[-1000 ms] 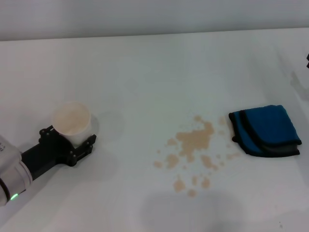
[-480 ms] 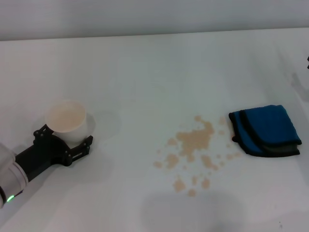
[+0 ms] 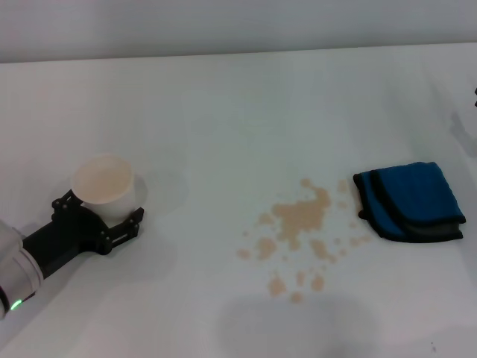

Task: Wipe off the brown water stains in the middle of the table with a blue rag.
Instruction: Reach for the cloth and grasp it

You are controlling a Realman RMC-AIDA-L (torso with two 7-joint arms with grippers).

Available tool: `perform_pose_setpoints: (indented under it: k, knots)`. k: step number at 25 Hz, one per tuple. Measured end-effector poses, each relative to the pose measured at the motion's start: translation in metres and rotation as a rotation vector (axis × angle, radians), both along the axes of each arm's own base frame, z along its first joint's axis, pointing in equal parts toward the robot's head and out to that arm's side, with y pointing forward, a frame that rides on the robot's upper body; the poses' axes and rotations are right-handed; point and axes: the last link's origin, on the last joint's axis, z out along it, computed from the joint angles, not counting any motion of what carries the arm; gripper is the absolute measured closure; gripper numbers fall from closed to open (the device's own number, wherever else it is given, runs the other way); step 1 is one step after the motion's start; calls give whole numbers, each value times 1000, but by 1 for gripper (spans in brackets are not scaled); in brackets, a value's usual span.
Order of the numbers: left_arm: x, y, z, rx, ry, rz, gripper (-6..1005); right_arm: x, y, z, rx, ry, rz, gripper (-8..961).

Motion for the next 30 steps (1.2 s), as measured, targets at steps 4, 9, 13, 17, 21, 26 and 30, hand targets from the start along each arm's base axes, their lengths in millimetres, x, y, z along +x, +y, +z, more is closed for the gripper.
perform_pose_setpoints:
  k: [4,9,13,17,21,26,30]
  knots:
    - [-2,-3,2,7,0,-7,120,0,0,0,0,-1,1,82]
    - [-4,-9,6,34,-7,-20,119,0,1,0,0,-1,2,82]
    - [-13,-20,15,84,-45,5,119,-1,1,0,0,-2,2,82]
    - [-22,-33,22,119,-53,23,120,0,1,1,2,-4,3,82]
    - [-28,-46,30,169,-83,34,119,0,1,4,6,-11,4,82]
    - [-32,-62,39,220,-127,32,119,2,1,6,13,-14,-3,83]
    - [-40,-71,59,361,-190,84,120,2,0,7,17,-13,-4,83]
